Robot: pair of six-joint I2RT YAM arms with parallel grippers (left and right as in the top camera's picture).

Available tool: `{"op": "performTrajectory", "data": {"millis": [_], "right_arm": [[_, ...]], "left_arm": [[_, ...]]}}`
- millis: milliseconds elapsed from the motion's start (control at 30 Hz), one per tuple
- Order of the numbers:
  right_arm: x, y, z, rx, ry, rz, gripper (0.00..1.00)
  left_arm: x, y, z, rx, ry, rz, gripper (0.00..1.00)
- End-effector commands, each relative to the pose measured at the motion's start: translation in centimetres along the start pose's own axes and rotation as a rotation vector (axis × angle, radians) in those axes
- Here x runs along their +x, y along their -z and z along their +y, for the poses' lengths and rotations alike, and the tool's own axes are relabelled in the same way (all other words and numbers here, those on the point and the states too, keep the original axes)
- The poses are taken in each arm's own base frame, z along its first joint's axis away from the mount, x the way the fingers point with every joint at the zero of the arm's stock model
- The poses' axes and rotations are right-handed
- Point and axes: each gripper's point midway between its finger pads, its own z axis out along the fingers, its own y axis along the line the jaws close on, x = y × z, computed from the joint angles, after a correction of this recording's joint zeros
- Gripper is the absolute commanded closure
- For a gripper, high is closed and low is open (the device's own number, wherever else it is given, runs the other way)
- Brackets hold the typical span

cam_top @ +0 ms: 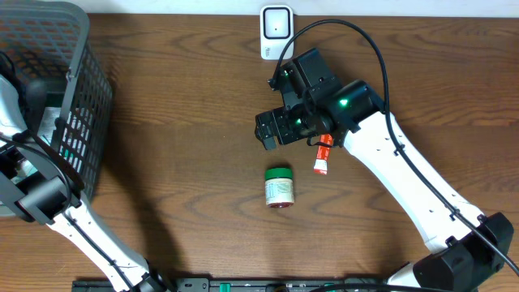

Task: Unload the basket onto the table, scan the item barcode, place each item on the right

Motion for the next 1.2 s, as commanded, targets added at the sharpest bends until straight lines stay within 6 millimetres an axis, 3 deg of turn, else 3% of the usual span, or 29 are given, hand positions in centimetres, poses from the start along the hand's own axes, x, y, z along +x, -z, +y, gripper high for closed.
{"op": "performTrajectory", "data": {"millis": [0, 300, 467, 667, 800, 900, 1167], "right_arm": [[0.3, -0.3, -0.1, 0.010, 0.015, 0.009, 0.01], [0.3, -0.3, -0.1, 0.010, 0.015, 0.009, 0.01], [0.3, -0.3, -0.1, 0.010, 0.015, 0.009, 0.01], [0.3, -0.3, -0.1, 0.010, 0.015, 0.009, 0.01], [0.3, -0.3, -0.1, 0.010, 0.015, 0.009, 0.01], [0.3, -0.3, -0.1, 0.010, 0.015, 0.009, 0.01], [0.3, -0.3, -0.1, 0.010, 0.015, 0.009, 0.01]], "left_arm": [[1.6, -2.5, 1.2, -0.067, -0.036, 0.033, 0.50], [1.9, -2.4, 1.7, -0.087, -0.064, 0.042, 0.52], [1.7, -2.1, 1.6, -0.081, -0.062, 0.044, 0.74], [0.3, 0.2, 0.9, -0.028, -0.063, 0.038, 0.76], [-1.4, 3.5, 0.2, 0.048, -0.066, 0.038, 0.76], [-3.1, 7.2, -0.3, 0.126, -0.071, 0.024, 0.76], [-6.8, 20.1, 0.5, 0.395, -0.119, -0.017, 0.78]]}}
